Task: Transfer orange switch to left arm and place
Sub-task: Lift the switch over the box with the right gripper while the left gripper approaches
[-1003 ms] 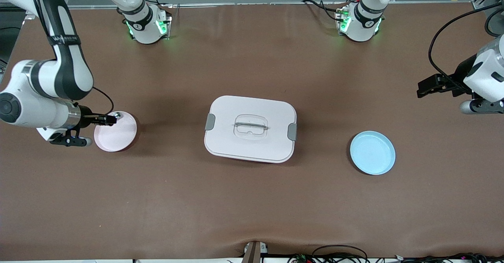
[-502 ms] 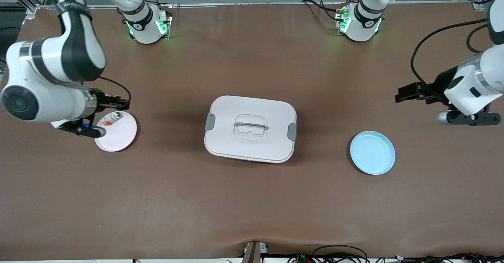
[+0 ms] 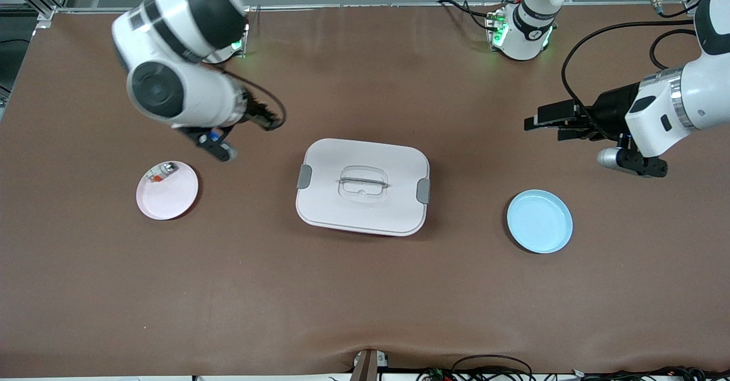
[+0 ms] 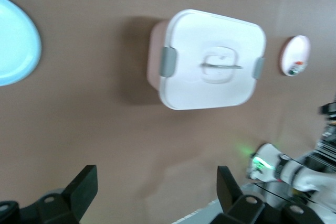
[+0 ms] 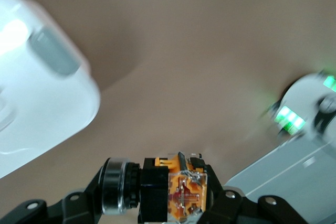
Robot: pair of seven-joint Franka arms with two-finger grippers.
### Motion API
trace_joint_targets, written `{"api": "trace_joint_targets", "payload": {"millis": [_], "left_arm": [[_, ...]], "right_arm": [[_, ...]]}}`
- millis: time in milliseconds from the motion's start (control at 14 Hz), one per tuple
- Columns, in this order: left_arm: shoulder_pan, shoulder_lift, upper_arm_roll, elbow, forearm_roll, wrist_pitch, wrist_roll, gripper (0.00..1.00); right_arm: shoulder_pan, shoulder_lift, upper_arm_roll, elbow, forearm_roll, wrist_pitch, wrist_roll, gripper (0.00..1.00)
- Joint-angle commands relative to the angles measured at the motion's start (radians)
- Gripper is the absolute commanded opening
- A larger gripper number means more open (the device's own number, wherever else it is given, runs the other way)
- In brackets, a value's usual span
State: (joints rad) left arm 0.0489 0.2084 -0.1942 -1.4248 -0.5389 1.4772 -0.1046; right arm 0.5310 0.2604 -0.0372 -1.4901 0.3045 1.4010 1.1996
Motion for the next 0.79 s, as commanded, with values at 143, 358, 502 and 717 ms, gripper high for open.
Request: {"api": "trace_joint_targets", "payload": {"millis": [143, 358, 502, 717], "left_arm": [[-0.041, -0.015, -0.004, -0.098, -0.104, 0.096, 0.022, 1.0], [-0.038, -0.047, -0.022, -0.201, -0.177, 0.16, 0.022, 1.0], [-0.04, -0.107, -0.024, -0.29, -0.229, 0.196, 0.028, 1.0], [-0.038, -0.216, -0.028, -0.432, -0.237, 0.221, 0.066, 1.0]], "right_arm": [[0.142, 0.042, -0.015, 0.057, 0.113, 0.163, 0.314, 0.28], [0.211, 0.068, -0.015, 0.071, 0.162, 0.312, 0.461, 0.28], [0.237, 0.094, -0.015, 0.099, 0.197, 0.393, 0.544, 0.28], [0.279, 0.138, -0.015, 0.152, 0.215, 0.47, 0.63, 0.28]]}}
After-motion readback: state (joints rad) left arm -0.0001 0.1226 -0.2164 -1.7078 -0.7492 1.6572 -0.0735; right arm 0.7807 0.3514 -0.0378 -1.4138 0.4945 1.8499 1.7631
